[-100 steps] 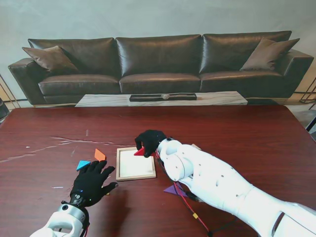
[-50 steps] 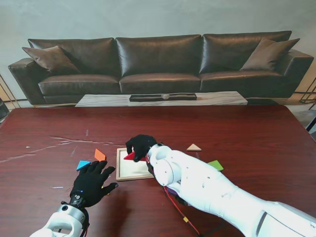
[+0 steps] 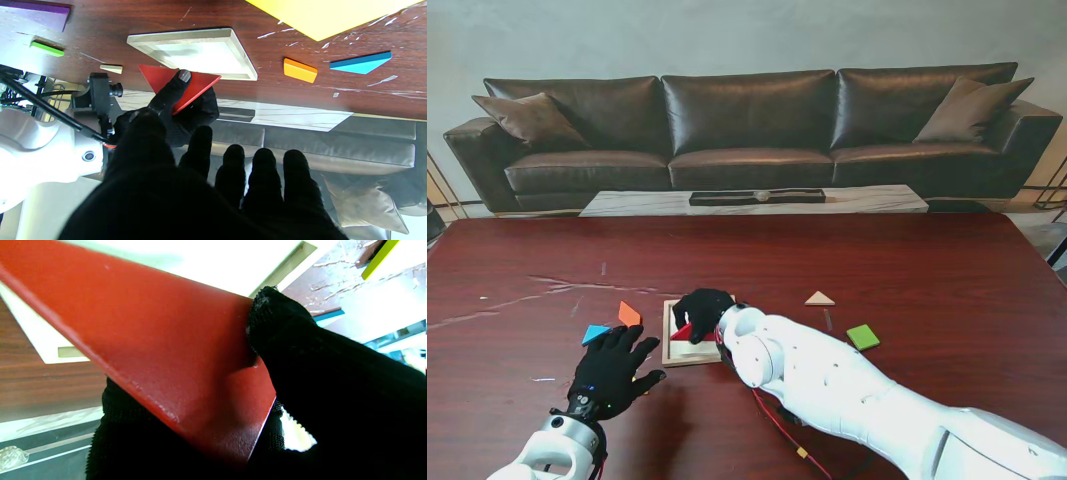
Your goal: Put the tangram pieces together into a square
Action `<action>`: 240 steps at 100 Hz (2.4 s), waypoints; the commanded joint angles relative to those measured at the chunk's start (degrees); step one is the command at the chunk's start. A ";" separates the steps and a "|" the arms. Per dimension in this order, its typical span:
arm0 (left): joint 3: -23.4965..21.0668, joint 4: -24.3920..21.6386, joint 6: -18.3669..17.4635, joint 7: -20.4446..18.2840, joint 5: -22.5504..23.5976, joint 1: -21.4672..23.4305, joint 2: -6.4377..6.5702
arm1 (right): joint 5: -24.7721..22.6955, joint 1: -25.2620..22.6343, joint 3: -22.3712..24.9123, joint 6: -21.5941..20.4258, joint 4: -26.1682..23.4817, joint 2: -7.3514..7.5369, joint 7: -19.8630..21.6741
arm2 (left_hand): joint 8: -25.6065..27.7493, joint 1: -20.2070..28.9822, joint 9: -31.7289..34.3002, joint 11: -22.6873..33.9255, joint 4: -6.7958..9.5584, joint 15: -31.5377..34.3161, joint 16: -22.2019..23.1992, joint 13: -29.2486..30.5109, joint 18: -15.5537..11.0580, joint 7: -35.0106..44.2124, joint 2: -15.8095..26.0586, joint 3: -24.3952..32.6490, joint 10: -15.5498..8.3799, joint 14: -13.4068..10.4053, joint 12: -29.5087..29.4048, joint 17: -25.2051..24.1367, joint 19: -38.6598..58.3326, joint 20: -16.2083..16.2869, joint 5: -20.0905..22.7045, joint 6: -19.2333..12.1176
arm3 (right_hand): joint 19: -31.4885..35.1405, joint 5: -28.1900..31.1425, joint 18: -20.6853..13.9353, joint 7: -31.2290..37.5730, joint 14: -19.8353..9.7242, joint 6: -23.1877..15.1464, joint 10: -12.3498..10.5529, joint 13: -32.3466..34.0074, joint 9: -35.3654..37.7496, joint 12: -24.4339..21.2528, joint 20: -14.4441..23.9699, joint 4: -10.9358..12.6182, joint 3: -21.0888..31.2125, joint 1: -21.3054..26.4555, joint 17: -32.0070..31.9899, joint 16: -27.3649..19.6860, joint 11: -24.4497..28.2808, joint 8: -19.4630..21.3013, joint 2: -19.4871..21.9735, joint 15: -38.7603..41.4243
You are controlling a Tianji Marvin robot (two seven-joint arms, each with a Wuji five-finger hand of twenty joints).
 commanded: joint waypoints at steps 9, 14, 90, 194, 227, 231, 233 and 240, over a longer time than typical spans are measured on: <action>-0.04 -0.35 -0.17 0.12 0.00 0.36 0.10 | 0.37 0.22 -0.81 -1.51 2.58 -1.39 -0.44 | 0.18 2.41 0.42 0.31 2.64 -0.77 -0.28 0.15 -0.26 0.60 0.12 0.50 -0.47 -0.92 -0.23 -0.91 -0.92 -0.49 0.43 -0.70 | 3.04 1.75 -1.38 6.53 -0.11 -6.09 1.00 1.11 -1.76 0.92 3.24 3.99 3.43 5.70 2.41 0.52 1.00 2.02 5.82 0.34; -0.04 -0.36 -0.11 0.15 0.03 0.38 0.09 | 0.50 0.37 -0.99 -1.93 3.47 -1.73 -0.64 | 0.18 2.40 0.38 0.29 2.64 -0.78 -0.29 0.12 -0.26 0.60 0.17 0.50 -0.54 -0.97 -0.23 -0.91 -0.92 -0.48 0.40 -0.70 | 2.94 1.76 -1.34 6.51 -0.11 -6.11 0.98 1.06 -1.79 0.93 3.24 4.04 3.38 5.73 2.38 0.57 1.08 2.07 5.90 0.33; -0.27 -0.31 0.14 0.51 -0.18 0.48 0.01 | 1.95 1.07 -1.99 -2.89 6.49 -2.60 1.28 | 0.16 2.62 0.47 0.35 2.66 -0.68 -0.31 0.11 -0.20 0.76 0.53 0.49 -0.34 -0.98 -0.23 -0.88 -1.07 -0.47 0.47 -0.75 | -1.60 -4.44 -0.68 6.61 -1.03 -6.31 1.23 -3.13 -7.24 1.84 2.15 5.45 -1.35 5.10 -0.17 0.58 1.27 3.02 12.64 -0.66; -0.28 -0.40 0.14 0.76 -0.47 0.60 -0.05 | 1.09 1.31 -2.28 -0.97 4.05 -1.22 3.37 | 0.14 2.61 0.40 0.16 2.65 -0.95 -0.35 -0.12 -0.01 0.65 0.79 0.46 -0.13 -0.90 -0.24 -0.89 -1.77 -0.48 0.43 -0.85 | 0.91 -17.76 8.33 2.50 -1.99 -2.02 1.89 -22.80 -25.80 2.73 12.60 6.29 -2.97 -4.93 -29.06 -1.33 2.25 2.05 18.04 -0.87; -0.16 -0.30 0.14 0.78 -0.59 0.49 -0.05 | -0.07 0.96 -2.05 2.16 2.36 -0.55 3.20 | 0.15 2.58 0.35 0.14 2.65 -0.96 -0.35 -0.16 0.04 0.68 0.93 0.44 -0.04 -0.87 -0.25 -0.78 -1.87 -0.42 0.47 -0.87 | 1.65 -19.64 13.61 1.55 -0.45 -0.70 2.79 -23.90 -26.93 2.57 15.38 6.49 -4.66 -6.64 -30.06 -2.44 1.82 1.97 21.61 -1.78; -0.14 -0.29 0.14 0.77 -0.63 0.47 -0.05 | -0.20 0.95 -2.06 2.41 2.15 -0.45 3.27 | 0.14 2.63 0.40 0.17 2.66 -0.92 -0.34 -0.08 -0.04 0.67 0.98 0.47 -0.01 -0.83 -0.24 -0.79 -1.89 -0.41 0.46 -0.90 | 1.80 -19.78 13.19 1.41 -0.26 -0.41 3.03 -23.62 -26.77 2.55 15.53 6.55 -4.81 -6.68 -28.91 -2.56 1.81 1.81 21.94 -1.82; -0.13 -0.29 0.15 0.76 -0.65 0.47 -0.05 | -0.26 0.96 -2.07 2.50 2.09 -0.42 3.31 | 0.14 2.64 0.36 0.15 2.66 -0.93 -0.34 -0.11 -0.04 0.67 1.00 0.47 -0.08 -0.92 -0.24 -0.78 -1.90 -0.41 0.46 -0.90 | 1.79 -19.79 13.01 1.40 -0.20 -0.39 3.07 -23.47 -26.70 2.54 15.53 6.54 -4.89 -6.76 -28.25 -2.62 1.80 1.78 22.14 -1.85; -0.10 -0.31 0.19 0.69 -0.61 0.45 -0.04 | -0.34 0.94 -2.05 2.87 1.84 -0.33 3.45 | 0.14 2.65 0.32 0.14 2.65 -0.94 -0.34 -0.16 -0.14 0.67 1.09 0.46 -0.08 -0.90 -0.25 -0.75 -1.93 -0.39 0.47 -0.94 | 1.58 -19.94 11.96 1.42 0.08 -0.22 3.37 -23.21 -26.64 2.48 15.43 6.53 -5.28 -6.70 -26.74 -2.90 1.68 1.62 22.77 -2.07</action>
